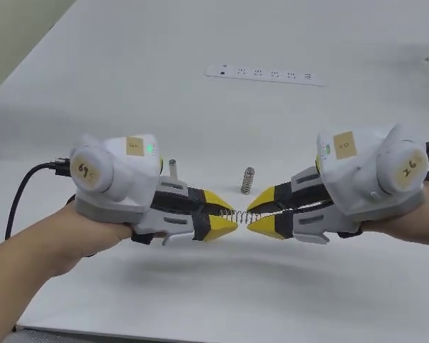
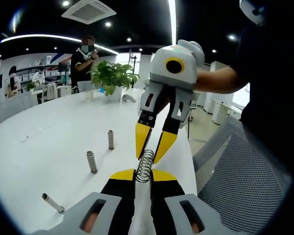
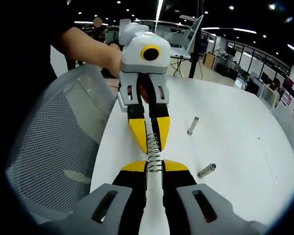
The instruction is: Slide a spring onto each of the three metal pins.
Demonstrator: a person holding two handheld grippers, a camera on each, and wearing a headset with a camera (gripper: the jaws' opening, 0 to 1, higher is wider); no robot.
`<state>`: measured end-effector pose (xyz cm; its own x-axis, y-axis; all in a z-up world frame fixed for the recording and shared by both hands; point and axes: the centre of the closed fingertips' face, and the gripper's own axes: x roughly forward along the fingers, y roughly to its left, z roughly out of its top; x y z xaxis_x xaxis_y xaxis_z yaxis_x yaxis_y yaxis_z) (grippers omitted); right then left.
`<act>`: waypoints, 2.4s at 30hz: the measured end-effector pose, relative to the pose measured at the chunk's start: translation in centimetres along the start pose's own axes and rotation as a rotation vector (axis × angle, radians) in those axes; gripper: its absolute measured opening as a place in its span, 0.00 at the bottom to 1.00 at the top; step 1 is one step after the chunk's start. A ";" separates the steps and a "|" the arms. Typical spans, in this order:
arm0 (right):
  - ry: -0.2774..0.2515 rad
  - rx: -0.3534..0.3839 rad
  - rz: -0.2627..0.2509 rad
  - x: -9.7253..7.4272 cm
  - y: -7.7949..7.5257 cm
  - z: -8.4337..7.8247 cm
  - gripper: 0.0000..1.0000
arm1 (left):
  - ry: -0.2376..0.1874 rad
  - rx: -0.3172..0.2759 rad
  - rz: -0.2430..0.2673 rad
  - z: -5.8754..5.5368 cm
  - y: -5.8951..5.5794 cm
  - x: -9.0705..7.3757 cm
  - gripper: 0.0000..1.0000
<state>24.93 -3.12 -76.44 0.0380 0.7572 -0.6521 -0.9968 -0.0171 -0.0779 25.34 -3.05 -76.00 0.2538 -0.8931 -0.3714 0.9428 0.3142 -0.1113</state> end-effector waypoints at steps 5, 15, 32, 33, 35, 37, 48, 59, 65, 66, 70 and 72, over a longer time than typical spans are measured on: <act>-0.020 0.038 -0.005 -0.5 0.0 -0.3 0.09 | -0.006 -0.004 -0.008 0.2 -0.2 0.0 0.02; -0.040 0.076 -0.009 -0.6 0.4 -0.6 0.09 | 0.002 -0.012 -0.017 0.0 -0.2 0.0 0.02; -0.108 -0.021 -0.011 -1.7 0.5 3.0 0.06 | 0.029 -0.004 -0.012 -0.7 -0.3 0.3 0.02; -0.109 -0.027 -0.009 -1.7 0.5 3.2 0.06 | 0.029 -0.004 -0.013 -0.7 -0.3 0.3 0.02; -0.106 -0.046 -0.005 -1.5 0.6 3.5 0.05 | 0.034 0.002 -0.013 -0.7 -0.4 0.4 0.02; -0.103 -0.051 -0.003 -1.5 0.5 3.3 0.05 | 0.038 0.003 -0.012 -0.8 -0.4 0.4 0.02; -0.130 -0.041 -0.024 -1.7 0.1 4.8 0.00 | 0.008 0.000 -0.016 0.1 -0.7 0.6 0.02; -0.144 0.031 0.001 -1.4 0.9 4.4 0.05 | 0.025 0.007 -0.021 -0.3 -0.7 0.5 0.02; -0.155 0.047 -0.002 -1.2 1.0 4.6 0.09 | 0.031 0.011 -0.023 -0.3 -0.7 0.5 0.02; -0.159 0.053 0.002 -1.2 1.1 4.7 0.09 | 0.032 0.011 -0.024 -0.3 -0.7 0.5 0.02; -0.173 0.063 0.004 -1.1 1.2 5.0 0.09 | 0.031 0.013 -0.028 -0.2 -0.9 0.5 0.02; -0.175 0.071 0.007 -1.0 1.3 5.0 0.09 | 0.033 0.017 -0.027 -0.2 -0.9 0.5 0.02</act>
<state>23.28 -0.66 -72.10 0.0244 0.8591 -0.5112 -0.9997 0.0188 -0.0160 24.61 -3.68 -76.27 0.2214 -0.8901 -0.3984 0.9527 0.2845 -0.1063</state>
